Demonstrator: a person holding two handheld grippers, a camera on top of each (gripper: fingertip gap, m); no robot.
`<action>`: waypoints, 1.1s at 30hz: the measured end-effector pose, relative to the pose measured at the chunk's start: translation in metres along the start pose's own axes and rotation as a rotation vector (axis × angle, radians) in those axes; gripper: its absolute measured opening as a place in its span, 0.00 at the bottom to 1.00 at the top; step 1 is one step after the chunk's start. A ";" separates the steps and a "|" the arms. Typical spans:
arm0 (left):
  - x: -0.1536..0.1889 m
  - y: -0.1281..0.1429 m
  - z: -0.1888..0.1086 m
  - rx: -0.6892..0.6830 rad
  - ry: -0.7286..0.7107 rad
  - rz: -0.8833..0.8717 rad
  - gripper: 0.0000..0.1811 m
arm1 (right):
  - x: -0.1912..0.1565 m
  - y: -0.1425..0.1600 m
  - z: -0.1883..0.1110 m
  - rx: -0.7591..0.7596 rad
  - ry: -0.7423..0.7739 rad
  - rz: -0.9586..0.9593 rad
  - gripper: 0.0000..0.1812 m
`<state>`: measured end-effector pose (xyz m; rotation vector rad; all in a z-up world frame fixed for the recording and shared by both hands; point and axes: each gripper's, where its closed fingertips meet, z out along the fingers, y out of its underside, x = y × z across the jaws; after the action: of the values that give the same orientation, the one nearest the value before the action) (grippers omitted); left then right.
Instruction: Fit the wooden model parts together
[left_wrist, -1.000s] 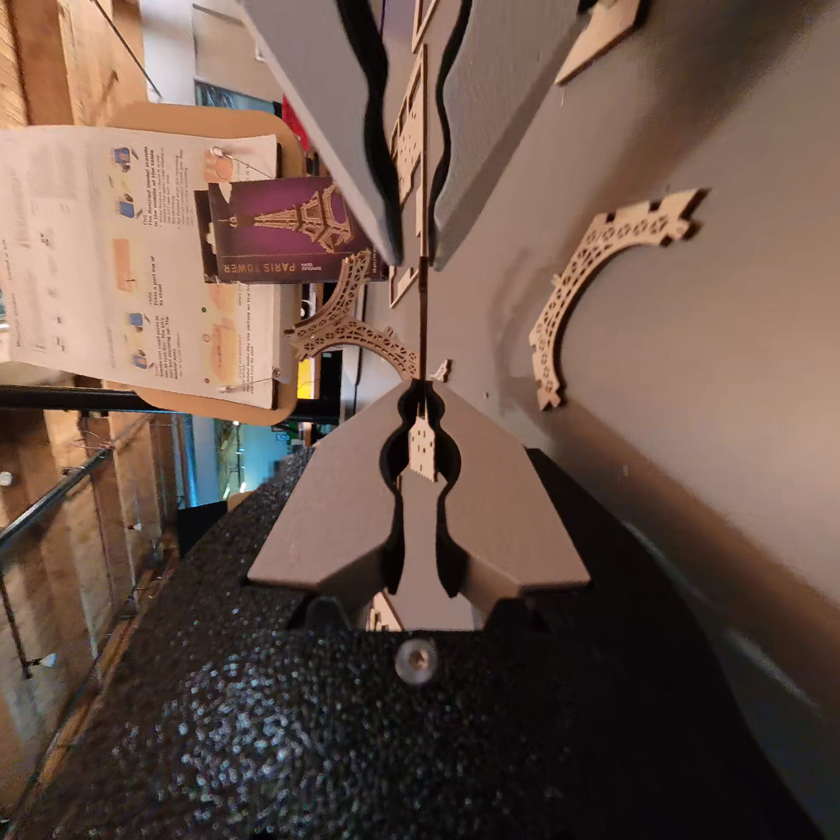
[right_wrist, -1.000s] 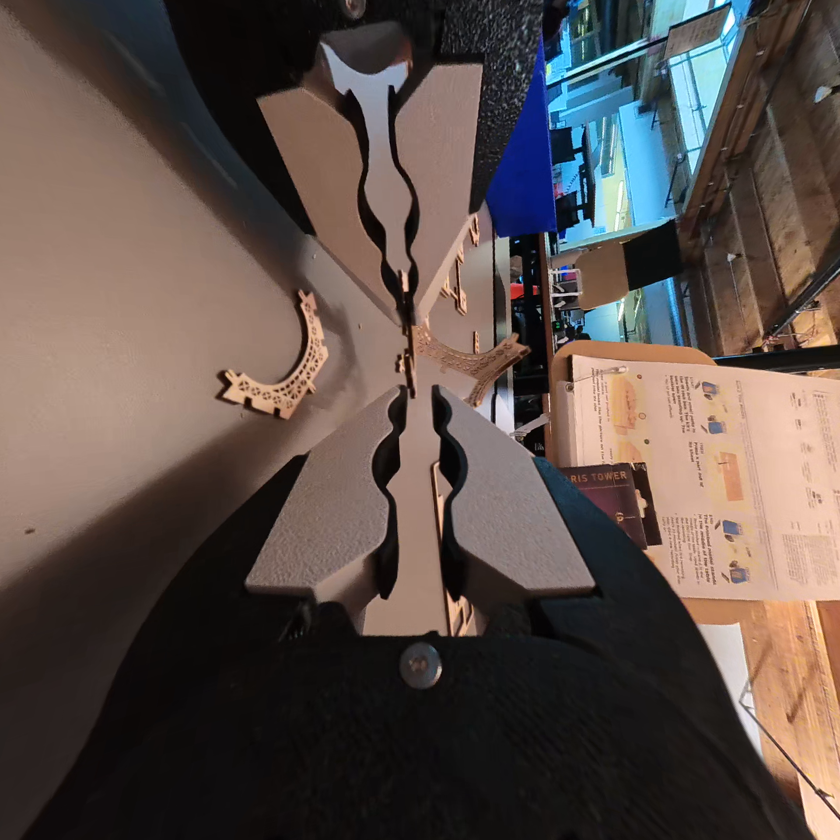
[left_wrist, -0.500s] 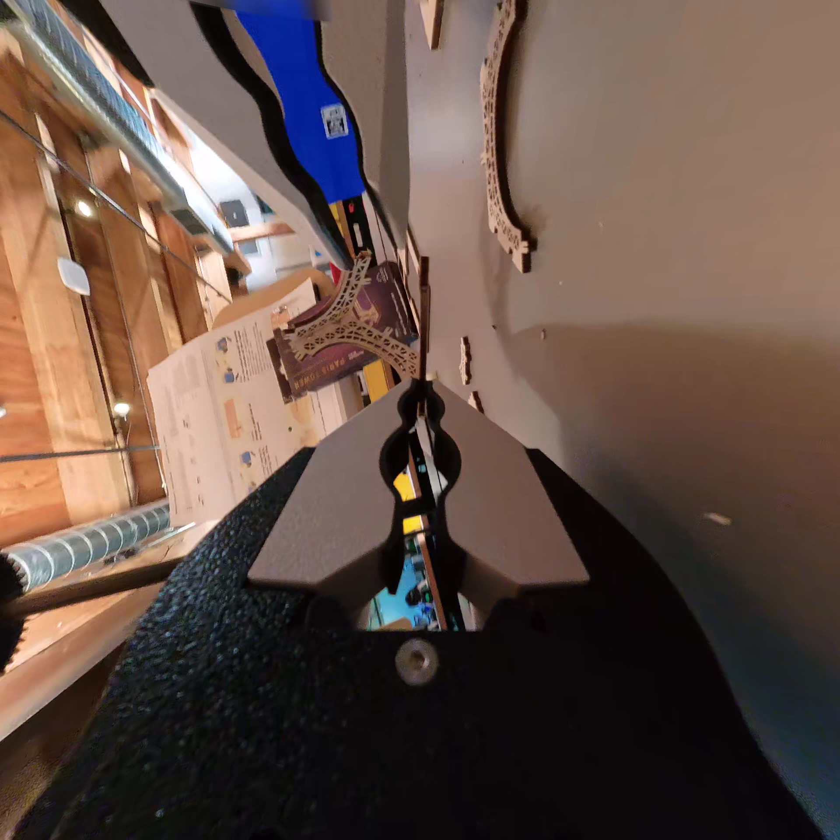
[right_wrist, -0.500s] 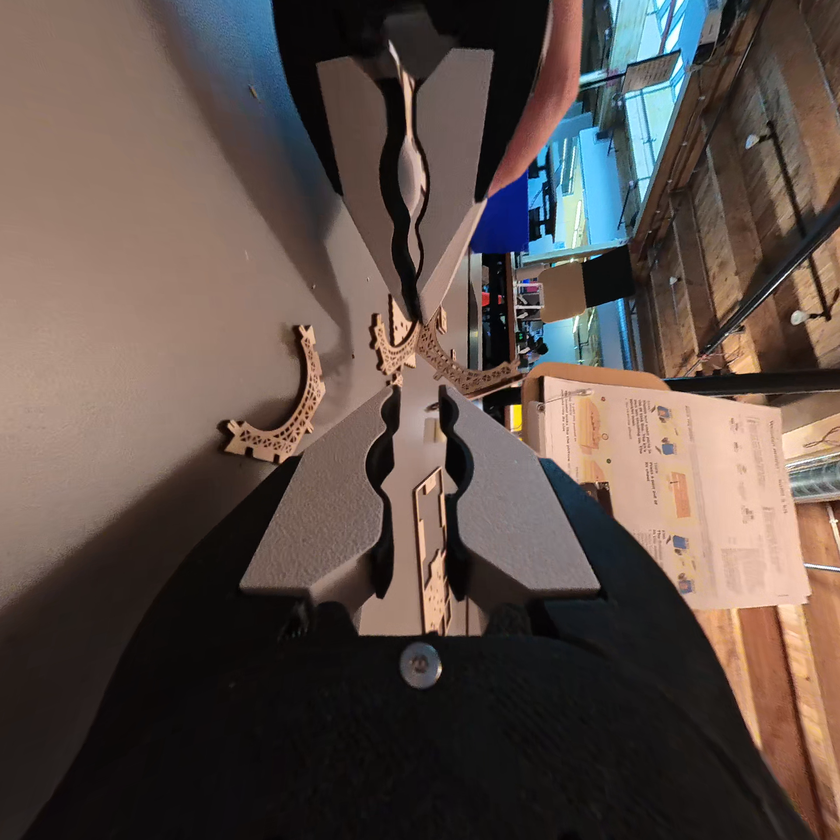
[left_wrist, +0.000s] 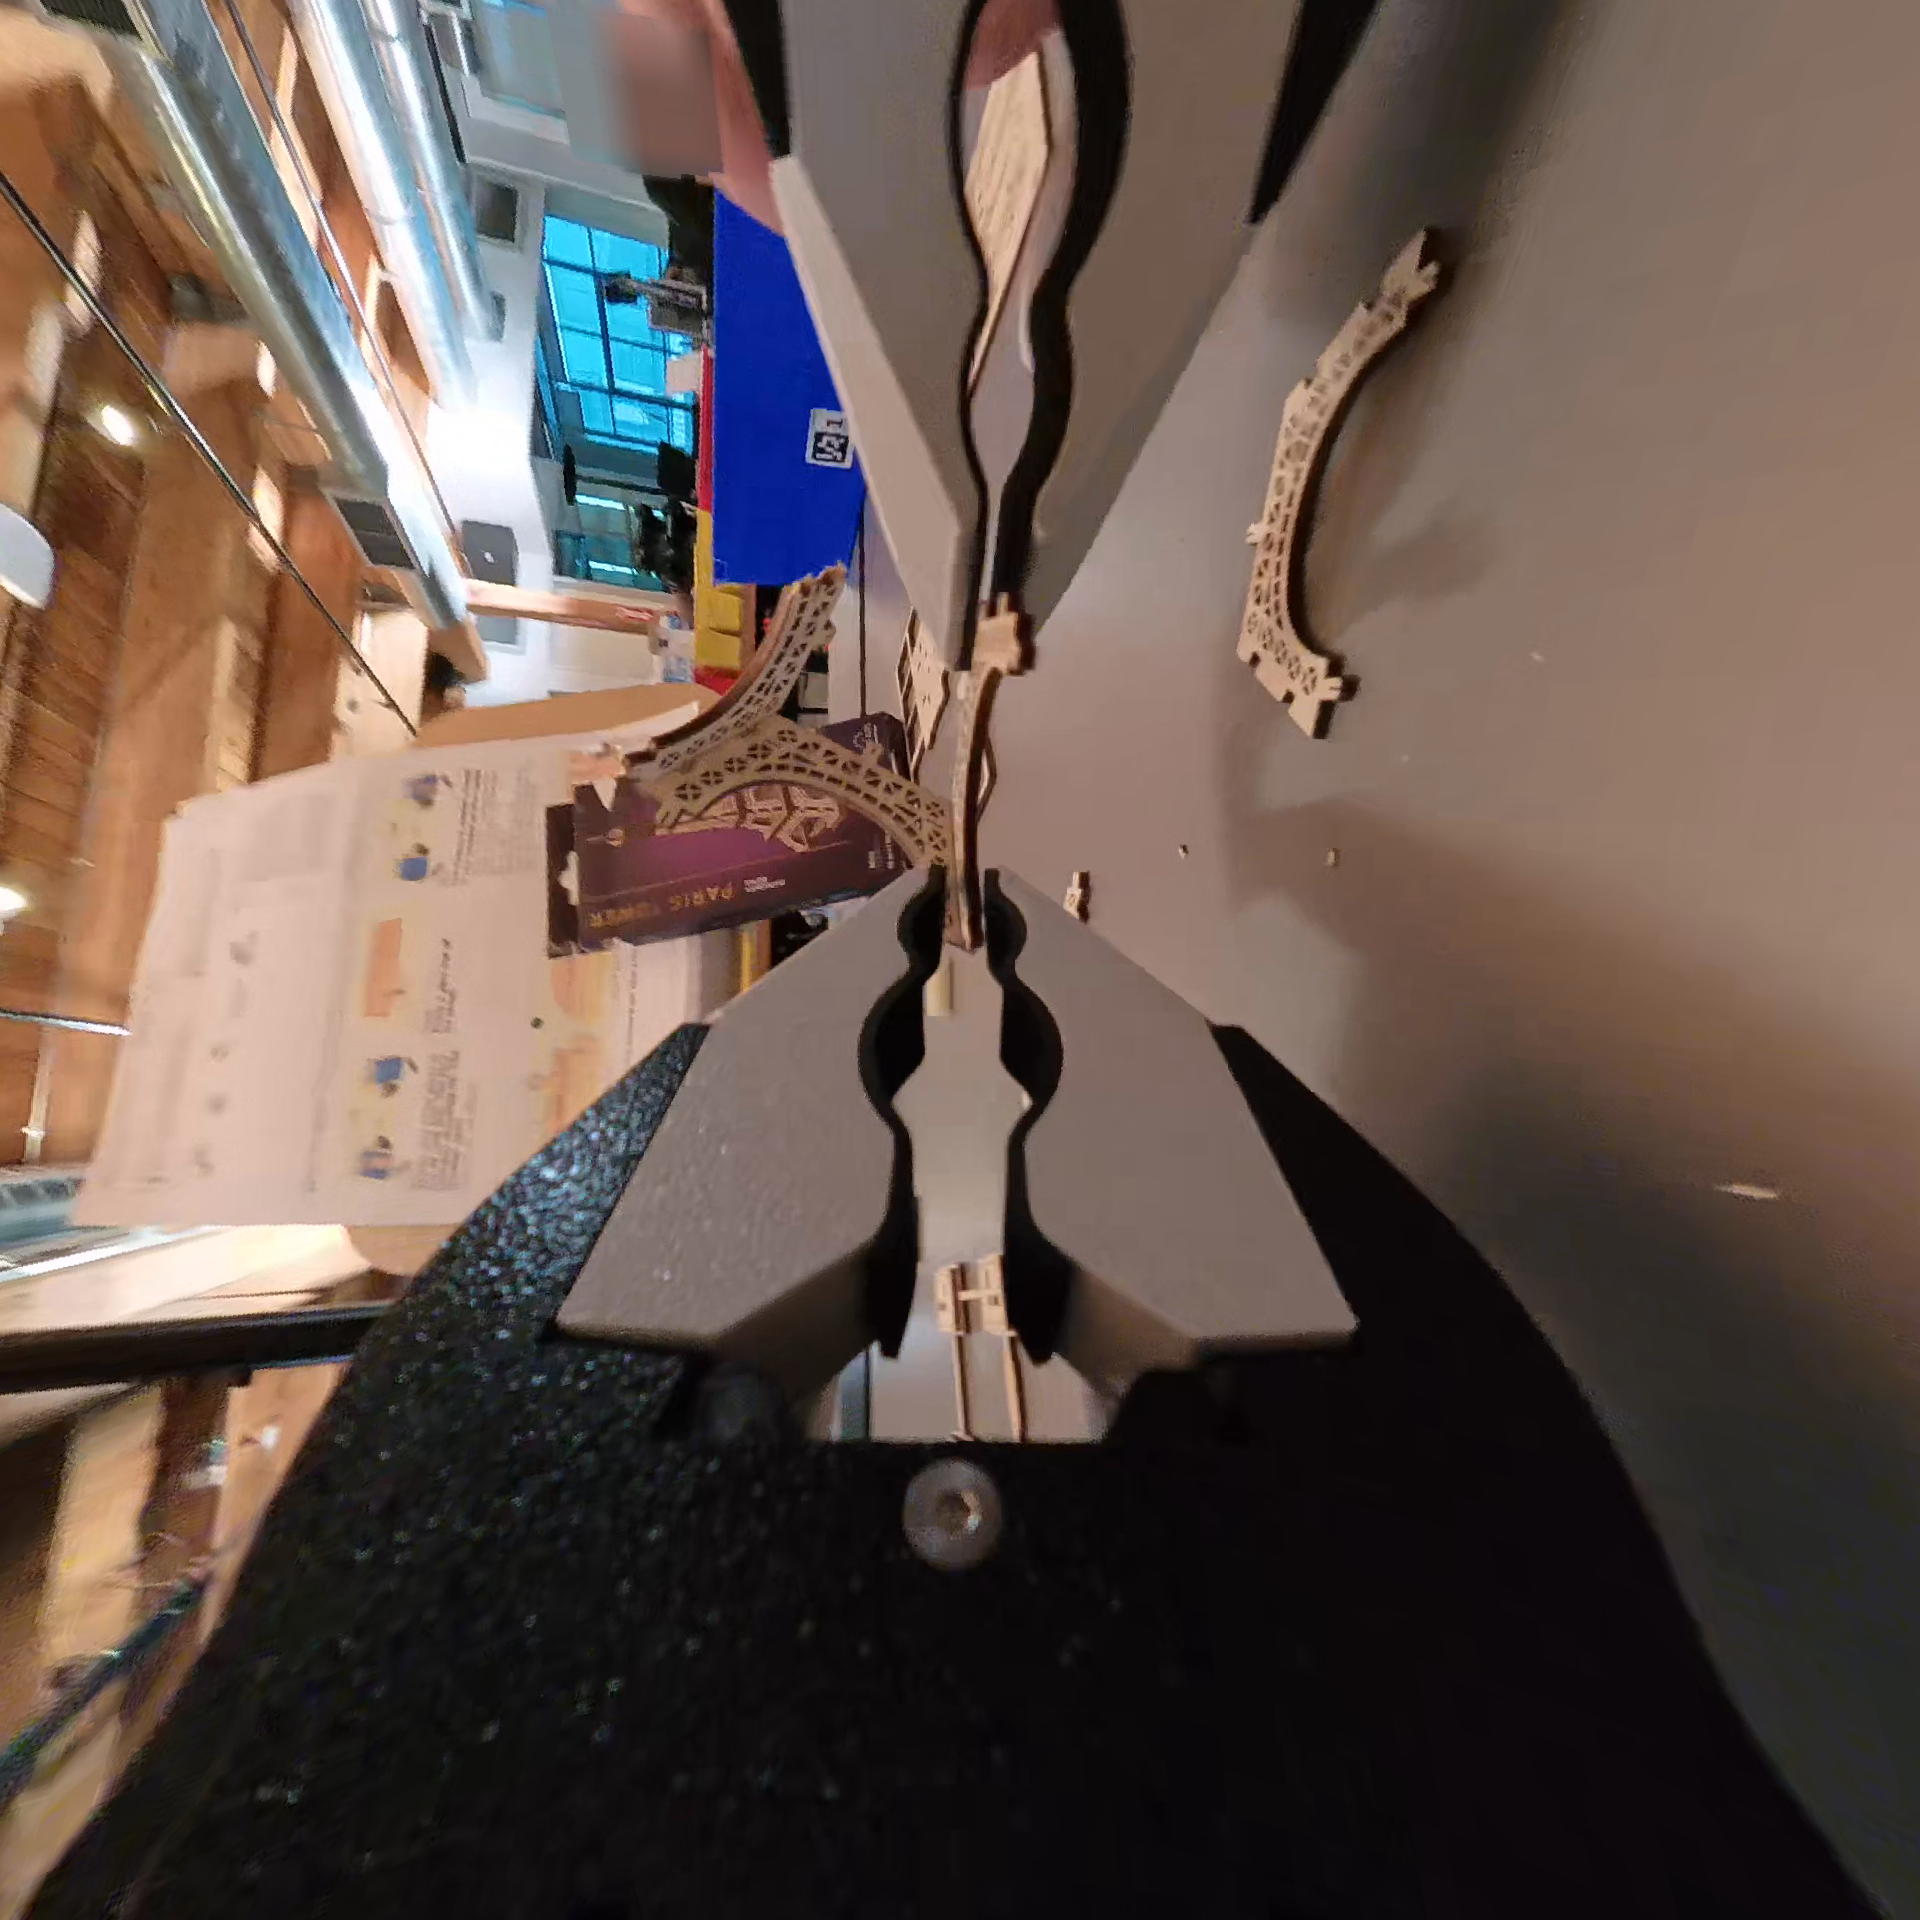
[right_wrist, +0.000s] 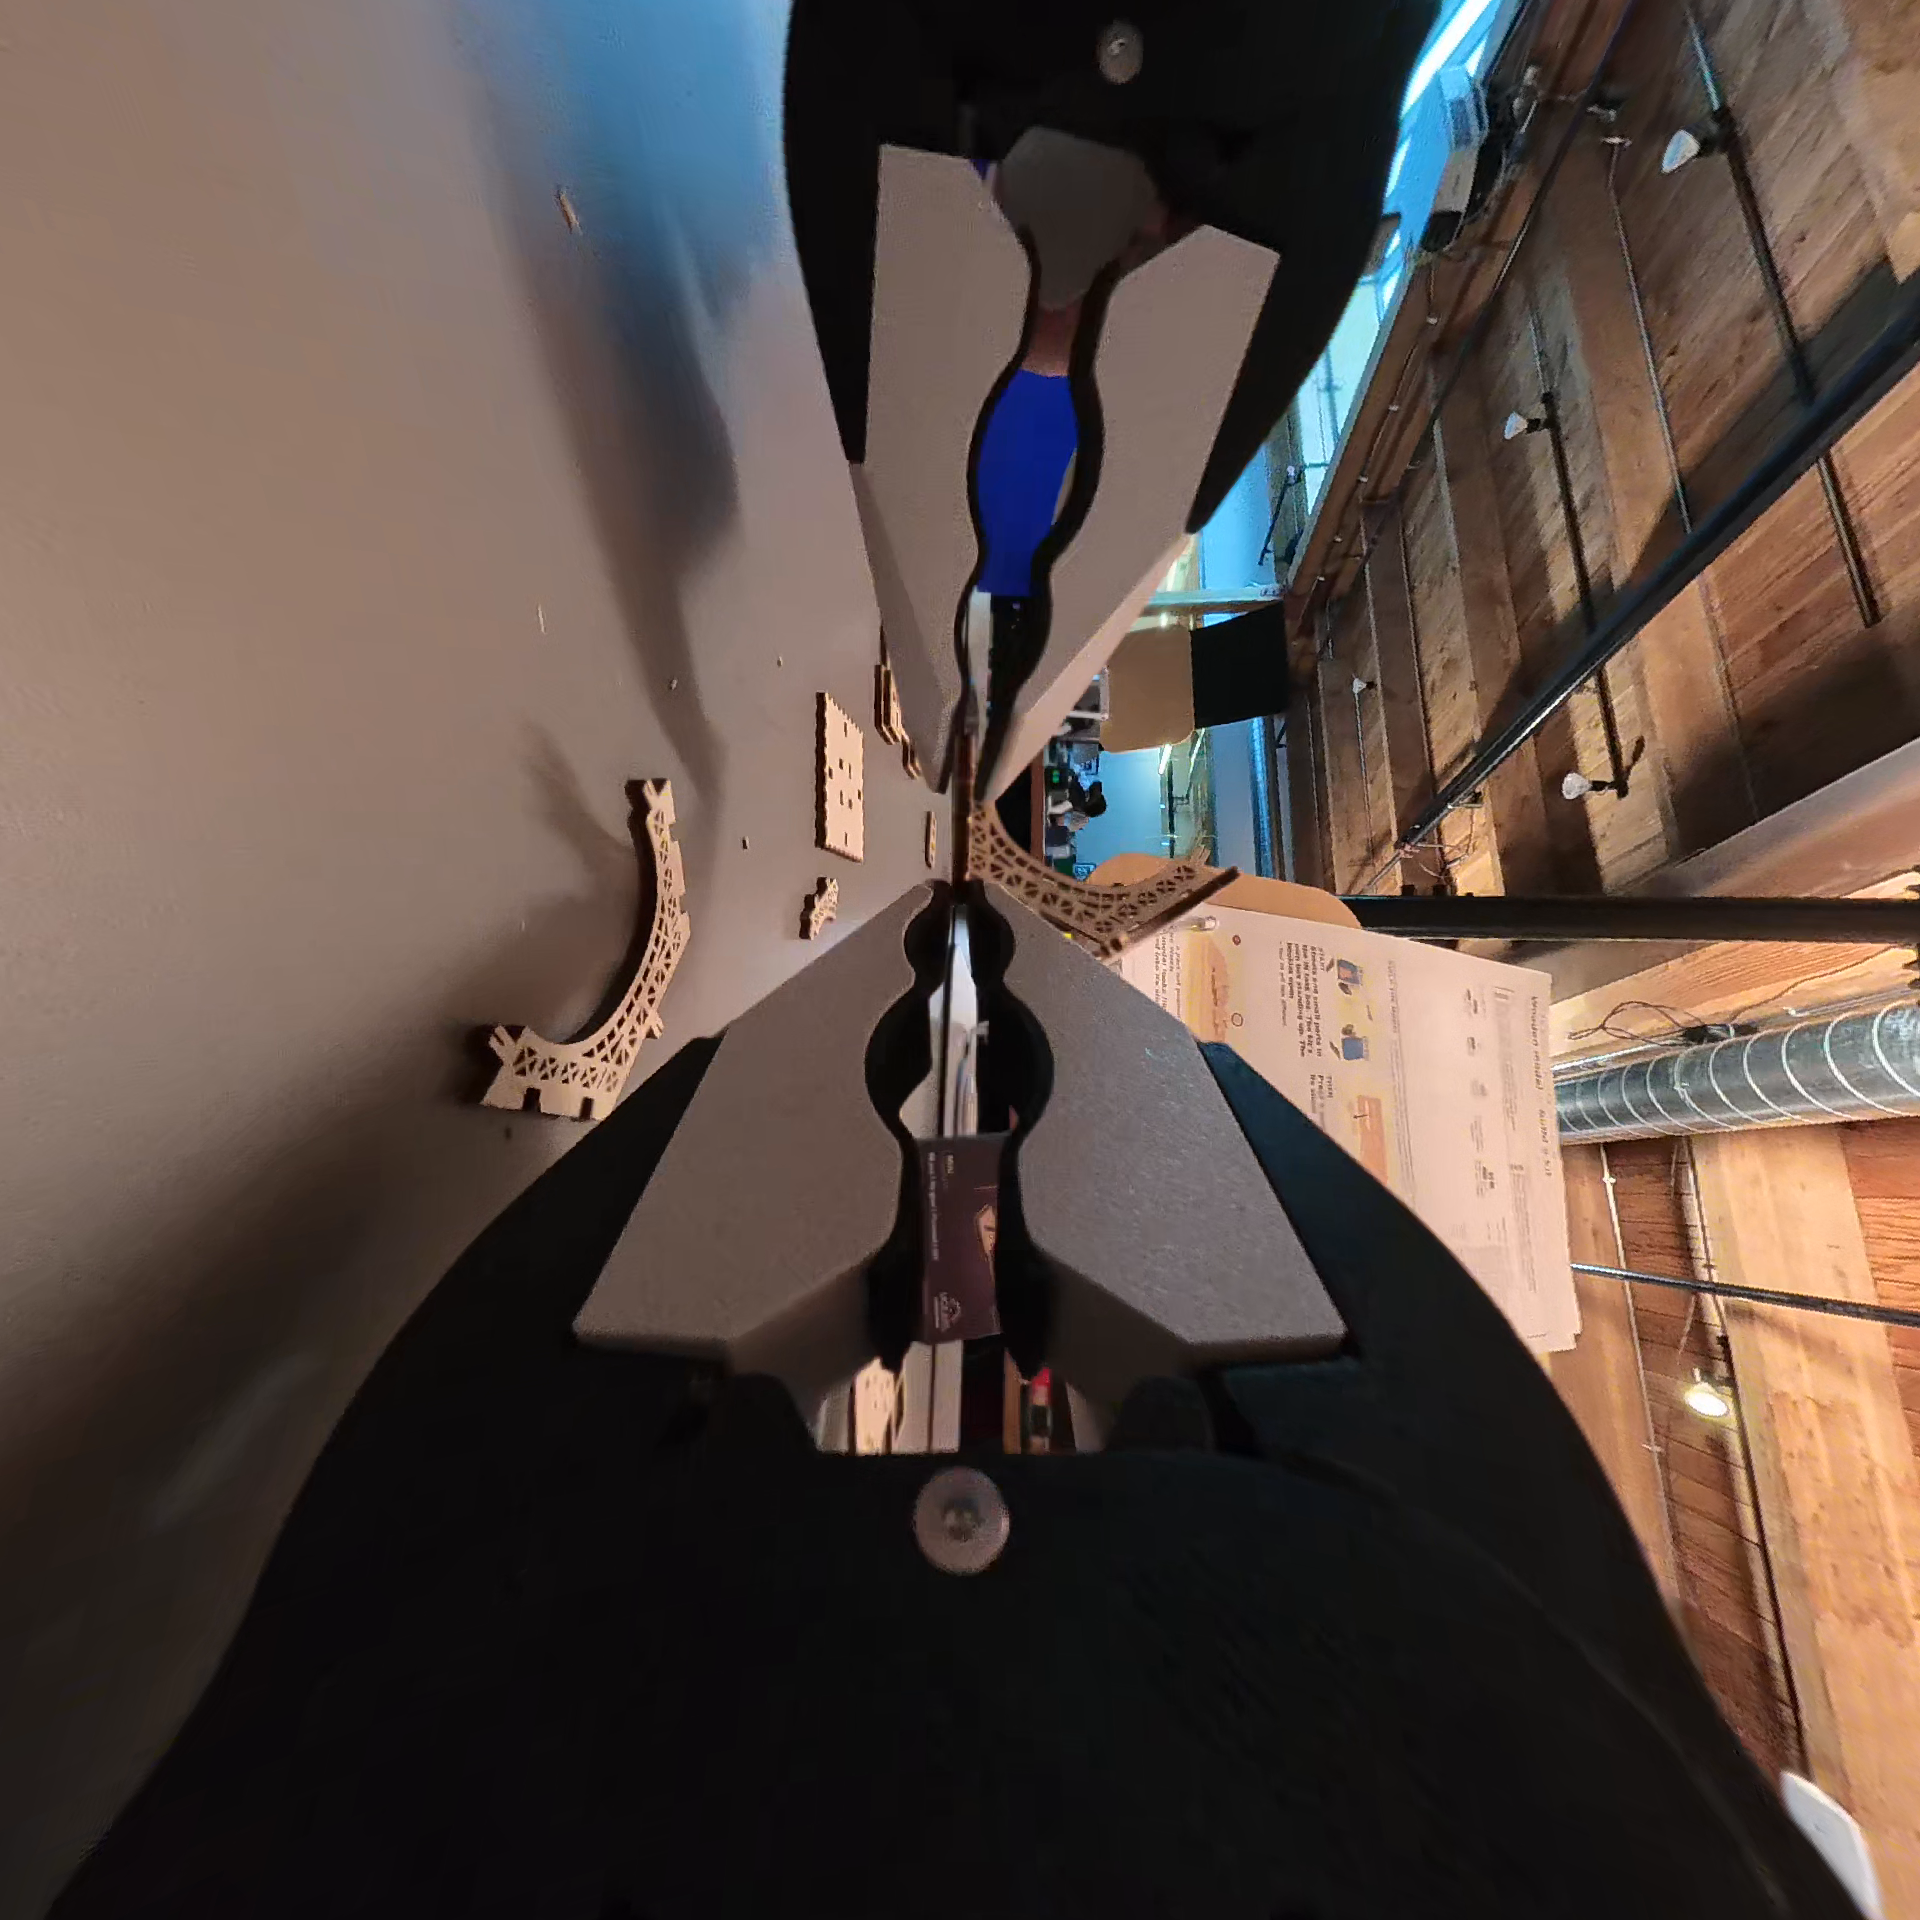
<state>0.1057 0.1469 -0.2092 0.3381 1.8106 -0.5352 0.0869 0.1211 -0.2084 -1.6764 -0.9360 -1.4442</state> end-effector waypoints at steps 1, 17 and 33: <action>0.000 0.000 0.000 0.001 0.005 -0.029 0.04 | 0.000 0.000 0.000 -0.006 0.001 -0.013 0.00; -0.014 -0.042 -0.013 0.084 0.636 -1.899 0.08 | 0.015 0.017 0.001 -0.181 0.117 -0.110 0.00; -0.001 -0.036 -0.004 0.055 0.803 -2.173 0.16 | 0.013 0.014 0.002 -0.176 0.104 -0.128 0.00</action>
<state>0.0858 0.1183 -0.2004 -1.9077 2.2355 -2.0350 0.1014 0.1172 -0.1967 -1.6729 -0.8937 -1.7264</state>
